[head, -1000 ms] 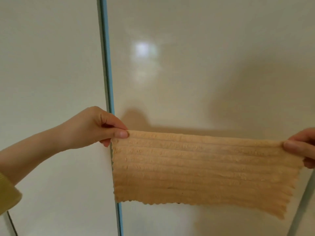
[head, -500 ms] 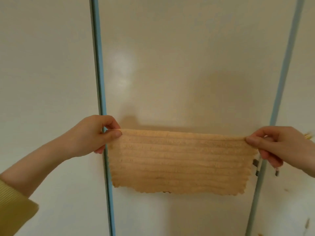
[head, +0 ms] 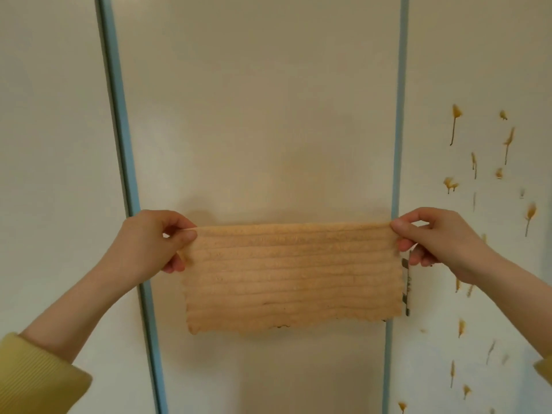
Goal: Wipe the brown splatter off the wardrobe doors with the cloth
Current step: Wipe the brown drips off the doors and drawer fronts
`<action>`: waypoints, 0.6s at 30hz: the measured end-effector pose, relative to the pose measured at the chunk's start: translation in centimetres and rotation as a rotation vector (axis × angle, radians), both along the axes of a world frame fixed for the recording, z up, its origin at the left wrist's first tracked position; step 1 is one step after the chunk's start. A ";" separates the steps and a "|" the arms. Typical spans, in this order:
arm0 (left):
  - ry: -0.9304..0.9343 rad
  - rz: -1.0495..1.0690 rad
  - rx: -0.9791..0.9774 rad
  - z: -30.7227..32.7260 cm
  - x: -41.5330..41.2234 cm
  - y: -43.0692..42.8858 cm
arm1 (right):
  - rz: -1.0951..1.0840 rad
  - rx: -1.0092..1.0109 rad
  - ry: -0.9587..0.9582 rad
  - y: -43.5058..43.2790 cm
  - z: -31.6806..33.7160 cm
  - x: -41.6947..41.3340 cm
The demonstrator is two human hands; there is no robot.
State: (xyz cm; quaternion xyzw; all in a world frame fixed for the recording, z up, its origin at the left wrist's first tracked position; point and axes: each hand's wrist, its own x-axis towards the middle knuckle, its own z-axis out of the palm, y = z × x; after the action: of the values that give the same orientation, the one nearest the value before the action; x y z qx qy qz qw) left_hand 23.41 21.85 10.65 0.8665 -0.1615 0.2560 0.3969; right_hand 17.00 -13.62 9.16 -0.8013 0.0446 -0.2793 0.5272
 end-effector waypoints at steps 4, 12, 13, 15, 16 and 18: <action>-0.033 0.003 0.097 0.9 0.6 -2.1 | -0.050 0.066 -0.053 -1.4 0.6 -1.0; -0.100 0.076 0.319 3.8 1.4 -10.0 | -0.148 0.179 -0.188 -7.8 2.2 -1.9; -0.061 0.041 0.288 4.2 1.5 -11.6 | -0.152 0.196 -0.206 -9.2 2.5 -2.0; 0.058 -0.068 0.156 5.0 1.6 -14.4 | -0.157 0.228 -0.232 -11.8 3.0 -2.1; 0.111 -0.108 0.089 5.4 1.5 -15.9 | -0.158 0.242 -0.247 -13.2 3.3 -2.1; 0.174 -0.158 -0.015 6.2 1.3 -18.4 | -0.147 0.268 -0.275 -16.0 4.1 -1.9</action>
State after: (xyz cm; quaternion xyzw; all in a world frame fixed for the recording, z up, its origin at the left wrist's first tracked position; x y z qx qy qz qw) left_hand 24.71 3.47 16.85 0.8670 -0.1925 0.1489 0.4348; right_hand 15.11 -29.58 13.24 -0.6729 0.0671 -0.4155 0.6083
